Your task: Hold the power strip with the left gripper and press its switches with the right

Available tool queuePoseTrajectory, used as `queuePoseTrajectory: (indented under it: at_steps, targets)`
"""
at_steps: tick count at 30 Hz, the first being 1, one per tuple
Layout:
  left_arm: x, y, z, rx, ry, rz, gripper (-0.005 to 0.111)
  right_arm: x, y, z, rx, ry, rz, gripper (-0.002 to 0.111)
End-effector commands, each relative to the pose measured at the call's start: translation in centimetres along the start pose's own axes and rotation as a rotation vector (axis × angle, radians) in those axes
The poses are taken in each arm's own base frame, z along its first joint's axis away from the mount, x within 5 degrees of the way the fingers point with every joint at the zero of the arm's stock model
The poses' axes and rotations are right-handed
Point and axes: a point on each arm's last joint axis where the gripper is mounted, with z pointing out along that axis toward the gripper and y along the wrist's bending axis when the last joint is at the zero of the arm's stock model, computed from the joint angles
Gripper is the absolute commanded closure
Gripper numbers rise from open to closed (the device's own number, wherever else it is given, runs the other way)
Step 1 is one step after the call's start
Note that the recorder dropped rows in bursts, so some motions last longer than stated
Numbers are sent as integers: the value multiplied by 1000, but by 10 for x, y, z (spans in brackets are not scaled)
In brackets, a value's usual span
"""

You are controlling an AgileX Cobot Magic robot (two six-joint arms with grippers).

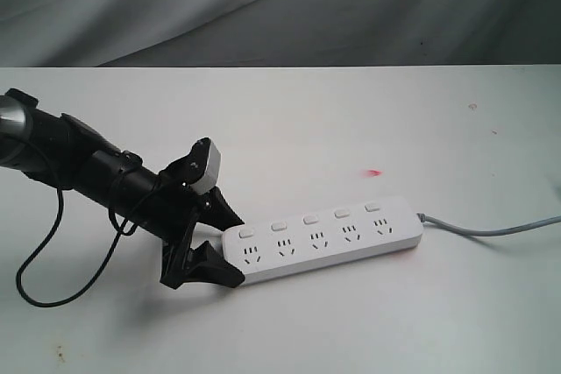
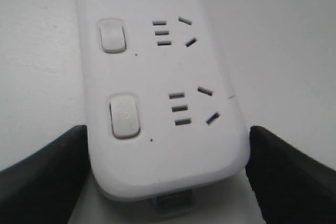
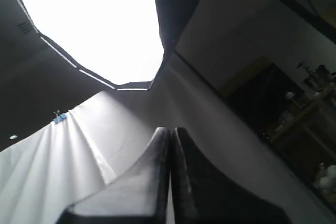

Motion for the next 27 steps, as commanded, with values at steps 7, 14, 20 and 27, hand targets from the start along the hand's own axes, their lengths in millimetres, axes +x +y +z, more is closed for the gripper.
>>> queuePoseTrajectory:
  at_steps: [7, 14, 20, 27]
  targets:
    - [1, 0, 2, -7, 12, 0, 77, -4, 23, 35, 65, 219, -133, 108]
    - [1, 0, 2, -7, 12, 0, 77, 9, 74, 124, -23, 514, -317, 108]
    - [1, 0, 2, -7, 12, 0, 77, 33, 109, 195, -130, 792, -437, 108]
    - [1, 0, 2, -7, 12, 0, 77, 83, 129, 248, -402, 1265, -638, 108]
